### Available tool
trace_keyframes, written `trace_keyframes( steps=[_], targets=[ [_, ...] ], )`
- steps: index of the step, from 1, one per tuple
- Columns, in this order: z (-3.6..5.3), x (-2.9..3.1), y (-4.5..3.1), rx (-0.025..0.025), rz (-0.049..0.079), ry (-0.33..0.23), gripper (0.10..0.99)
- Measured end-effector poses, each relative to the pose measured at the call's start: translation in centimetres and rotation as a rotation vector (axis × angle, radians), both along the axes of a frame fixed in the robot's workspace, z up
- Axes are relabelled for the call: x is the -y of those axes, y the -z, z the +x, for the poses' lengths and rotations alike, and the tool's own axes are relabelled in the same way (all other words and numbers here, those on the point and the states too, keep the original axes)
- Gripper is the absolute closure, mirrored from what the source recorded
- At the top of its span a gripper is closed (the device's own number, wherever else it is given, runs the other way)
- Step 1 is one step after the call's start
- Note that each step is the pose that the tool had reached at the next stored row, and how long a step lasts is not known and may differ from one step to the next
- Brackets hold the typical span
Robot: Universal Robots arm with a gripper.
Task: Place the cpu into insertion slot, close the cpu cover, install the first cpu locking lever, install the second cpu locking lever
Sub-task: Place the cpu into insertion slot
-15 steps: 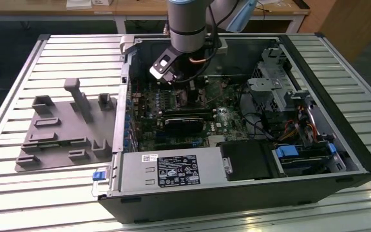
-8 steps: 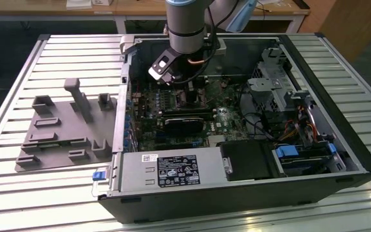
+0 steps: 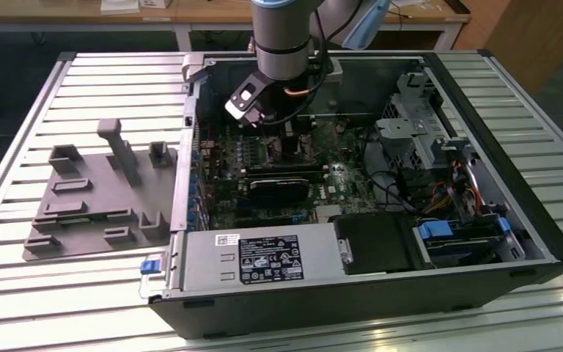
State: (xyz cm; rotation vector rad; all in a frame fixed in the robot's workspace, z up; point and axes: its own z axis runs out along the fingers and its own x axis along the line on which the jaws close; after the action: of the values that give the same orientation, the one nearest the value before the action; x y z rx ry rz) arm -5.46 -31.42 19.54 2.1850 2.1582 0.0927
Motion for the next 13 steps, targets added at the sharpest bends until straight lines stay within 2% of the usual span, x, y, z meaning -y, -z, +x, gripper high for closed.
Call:
trace_keyframes(
  steps=[13],
  targets=[
    [0.33,0.18,0.06,0.0000,-0.001,0.002,0.549]
  ],
)
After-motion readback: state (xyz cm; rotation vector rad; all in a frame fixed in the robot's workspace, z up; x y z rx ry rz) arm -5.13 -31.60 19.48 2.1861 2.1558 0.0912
